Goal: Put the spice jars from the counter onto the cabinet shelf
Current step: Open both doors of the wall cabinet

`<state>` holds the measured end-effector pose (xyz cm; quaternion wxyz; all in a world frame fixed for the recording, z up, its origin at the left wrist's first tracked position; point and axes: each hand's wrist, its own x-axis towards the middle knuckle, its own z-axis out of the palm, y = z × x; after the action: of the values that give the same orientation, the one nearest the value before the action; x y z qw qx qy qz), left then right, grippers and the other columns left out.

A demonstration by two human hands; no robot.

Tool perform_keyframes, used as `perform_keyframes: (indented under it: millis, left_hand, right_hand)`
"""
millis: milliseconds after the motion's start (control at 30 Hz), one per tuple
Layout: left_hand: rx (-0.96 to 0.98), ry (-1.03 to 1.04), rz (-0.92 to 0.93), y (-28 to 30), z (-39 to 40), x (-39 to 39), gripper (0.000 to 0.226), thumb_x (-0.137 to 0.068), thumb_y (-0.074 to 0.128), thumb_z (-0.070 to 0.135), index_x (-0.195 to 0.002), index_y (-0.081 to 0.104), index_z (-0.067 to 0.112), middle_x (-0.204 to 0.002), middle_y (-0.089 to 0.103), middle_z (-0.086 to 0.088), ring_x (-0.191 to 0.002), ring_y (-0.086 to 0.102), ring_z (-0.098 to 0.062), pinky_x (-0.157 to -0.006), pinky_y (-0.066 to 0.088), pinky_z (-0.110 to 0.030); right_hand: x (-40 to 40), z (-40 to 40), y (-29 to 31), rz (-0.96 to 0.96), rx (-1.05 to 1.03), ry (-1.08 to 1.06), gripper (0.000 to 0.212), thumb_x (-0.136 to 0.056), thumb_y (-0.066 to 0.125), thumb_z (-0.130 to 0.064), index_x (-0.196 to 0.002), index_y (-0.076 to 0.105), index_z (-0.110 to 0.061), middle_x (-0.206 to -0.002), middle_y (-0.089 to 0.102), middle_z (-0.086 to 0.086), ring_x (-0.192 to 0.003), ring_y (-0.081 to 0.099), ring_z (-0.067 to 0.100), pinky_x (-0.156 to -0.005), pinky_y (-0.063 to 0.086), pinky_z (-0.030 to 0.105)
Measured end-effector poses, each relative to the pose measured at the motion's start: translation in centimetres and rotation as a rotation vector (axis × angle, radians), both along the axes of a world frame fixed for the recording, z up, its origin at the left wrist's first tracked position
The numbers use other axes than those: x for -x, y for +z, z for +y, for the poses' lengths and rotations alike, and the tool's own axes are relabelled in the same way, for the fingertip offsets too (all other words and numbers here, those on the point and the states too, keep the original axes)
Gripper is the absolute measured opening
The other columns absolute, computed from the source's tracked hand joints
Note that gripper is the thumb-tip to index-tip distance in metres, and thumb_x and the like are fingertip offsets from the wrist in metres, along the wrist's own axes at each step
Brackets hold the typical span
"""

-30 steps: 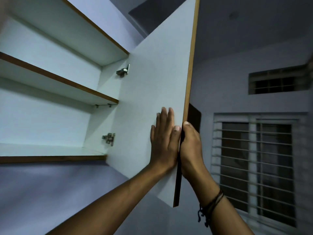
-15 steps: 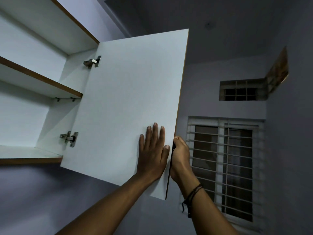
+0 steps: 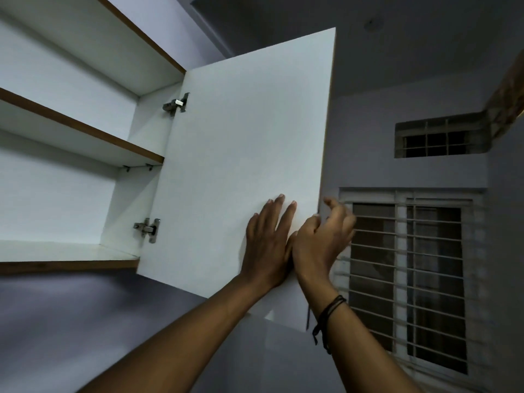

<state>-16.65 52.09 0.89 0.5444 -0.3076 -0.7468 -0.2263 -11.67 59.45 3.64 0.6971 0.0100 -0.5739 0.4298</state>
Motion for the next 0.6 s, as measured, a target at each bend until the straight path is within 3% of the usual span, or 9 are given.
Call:
perform_keyframes:
  millis: [100,200,300,367,600]
  left_hand:
    - [-0.023,0.021,-0.004,1.5,-3.3,-0.7,0.07,-0.1,0.052,0.034,-0.159,0.016,0.02,-0.168,0.011,-0.004,-0.156,0.006,-0.022,-0.125,0.01,-0.046]
    - [-0.054,0.097,0.008,2.6,-8.5,-1.5,0.068,-0.1,0.052,0.031,-0.158,0.019,0.019,-0.167,0.015,0.0,-0.155,0.008,-0.017,-0.125,0.01,-0.043]
    - [-0.074,0.188,0.042,3.0,-15.3,-2.5,0.06,-0.102,0.046,0.025,-0.157,0.023,0.018,-0.166,0.02,0.0,-0.155,0.013,-0.017,-0.124,0.013,-0.044]
    - [-0.106,0.234,0.048,3.1,-19.5,-3.5,0.055,-0.103,0.037,0.027,-0.156,0.027,0.019,-0.165,0.025,0.0,-0.153,0.018,-0.016,-0.123,0.013,-0.043]
    - [-0.153,0.635,0.08,3.5,-36.7,-9.2,0.052,-0.101,0.041,0.027,-0.153,0.034,0.019,-0.161,0.032,0.0,-0.152,0.022,-0.017,-0.123,0.01,-0.037]
  right_hand:
    - [-0.3,-3.2,0.7,0.165,-0.272,-0.127,0.038,-0.084,0.048,0.0,-0.114,0.064,-0.017,-0.12,0.058,0.003,-0.111,0.046,0.016,-0.093,0.034,0.025]
    - [0.1,-7.9,1.2,0.146,-0.378,0.185,0.035,-0.086,0.047,-0.002,-0.115,0.063,-0.014,-0.121,0.06,0.0,-0.115,0.05,0.015,-0.1,0.034,0.02]
    - [0.4,-14.0,1.3,0.018,-0.342,0.477,0.036,-0.092,0.042,-0.016,-0.123,0.06,-0.018,-0.128,0.057,-0.005,-0.121,0.049,0.012,-0.104,0.041,0.033]
    - [0.7,-17.6,1.3,-0.052,-0.319,0.605,0.038,-0.096,0.04,-0.021,-0.13,0.057,-0.019,-0.135,0.054,-0.004,-0.126,0.048,0.013,-0.107,0.041,0.034]
    - [-0.2,-33.5,1.3,-0.191,-0.39,1.023,0.039,-0.103,0.04,-0.028,-0.137,0.053,-0.015,-0.142,0.053,0.002,-0.13,0.048,0.016,-0.101,0.032,0.022]
